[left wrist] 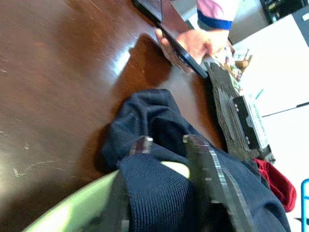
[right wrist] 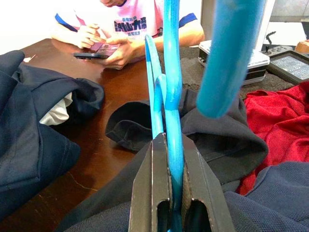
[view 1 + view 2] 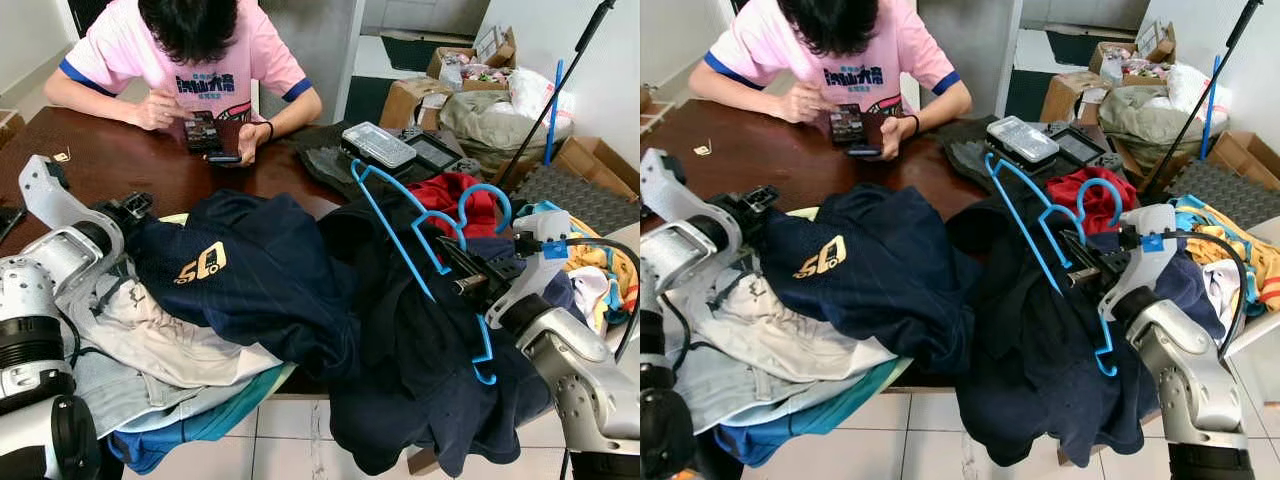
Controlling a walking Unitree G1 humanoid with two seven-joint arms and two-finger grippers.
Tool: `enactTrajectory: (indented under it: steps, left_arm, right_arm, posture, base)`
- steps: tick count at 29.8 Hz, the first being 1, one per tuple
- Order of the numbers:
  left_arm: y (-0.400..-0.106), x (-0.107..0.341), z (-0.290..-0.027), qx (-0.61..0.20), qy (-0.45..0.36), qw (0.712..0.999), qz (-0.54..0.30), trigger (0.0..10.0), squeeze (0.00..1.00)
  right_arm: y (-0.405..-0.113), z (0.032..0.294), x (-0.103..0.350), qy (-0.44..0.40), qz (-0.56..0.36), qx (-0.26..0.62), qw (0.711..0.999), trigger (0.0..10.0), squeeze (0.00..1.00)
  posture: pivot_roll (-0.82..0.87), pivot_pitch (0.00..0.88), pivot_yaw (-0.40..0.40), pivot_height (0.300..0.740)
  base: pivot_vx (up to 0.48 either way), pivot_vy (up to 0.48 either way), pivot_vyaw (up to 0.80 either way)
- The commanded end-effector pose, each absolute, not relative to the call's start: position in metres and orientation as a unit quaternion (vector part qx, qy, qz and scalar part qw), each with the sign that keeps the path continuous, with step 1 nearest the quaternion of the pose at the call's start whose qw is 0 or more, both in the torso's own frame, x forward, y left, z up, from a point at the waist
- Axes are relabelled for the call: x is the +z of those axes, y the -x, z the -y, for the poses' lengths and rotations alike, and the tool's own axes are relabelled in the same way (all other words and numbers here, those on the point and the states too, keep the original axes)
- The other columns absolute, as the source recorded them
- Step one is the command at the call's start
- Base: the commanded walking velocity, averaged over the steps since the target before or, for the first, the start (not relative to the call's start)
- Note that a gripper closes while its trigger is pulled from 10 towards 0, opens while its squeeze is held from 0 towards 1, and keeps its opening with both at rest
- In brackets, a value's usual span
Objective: Hang hanger
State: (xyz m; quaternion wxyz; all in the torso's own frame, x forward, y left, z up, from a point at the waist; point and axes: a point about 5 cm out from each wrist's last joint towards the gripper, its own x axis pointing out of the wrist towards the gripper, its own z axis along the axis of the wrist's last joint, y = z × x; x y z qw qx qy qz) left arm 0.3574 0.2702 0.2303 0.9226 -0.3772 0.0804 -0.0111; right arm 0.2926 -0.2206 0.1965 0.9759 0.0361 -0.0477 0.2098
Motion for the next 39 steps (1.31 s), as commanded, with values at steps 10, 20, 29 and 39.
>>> enactTrajectory:
  steps: [10,20,29,39]
  left_arm:
    - [-0.36,0.25,-0.262,-0.025,0.389,0.919,-0.06,0.0,0.0]
    - [-0.305,0.468,-0.291,0.07,0.087,0.923,0.369,0.0,0.0]
    - [-0.262,0.522,-0.253,0.122,-0.12,0.84,0.514,0.0,0.0]
    - [-0.312,0.454,-0.188,0.015,-0.164,0.882,0.442,0.0,0.0]
  right_arm:
    - [-0.292,0.221,0.199,-0.029,0.049,0.211,0.976,10.0,0.0]
    - [-0.296,0.218,0.2,-0.031,0.056,0.213,0.975,10.0,0.0]
    - [-0.298,0.217,0.201,-0.034,0.062,0.213,0.975,10.0,0.0]
    - [-0.296,0.218,0.2,-0.036,0.063,0.209,0.975,10.0,0.0]
  posture:
    - [0.07,0.133,-0.063,0.74]
    - [0.08,0.11,-0.057,0.74]
    - [0.09,0.094,-0.044,0.74]
    - [0.08,0.097,-0.038,0.74]
  base:
    - [0.0,0.0,0.0]
    - [0.0,0.0,0.0]
    - [0.0,0.0,0.0]
    - [0.0,0.0,0.0]
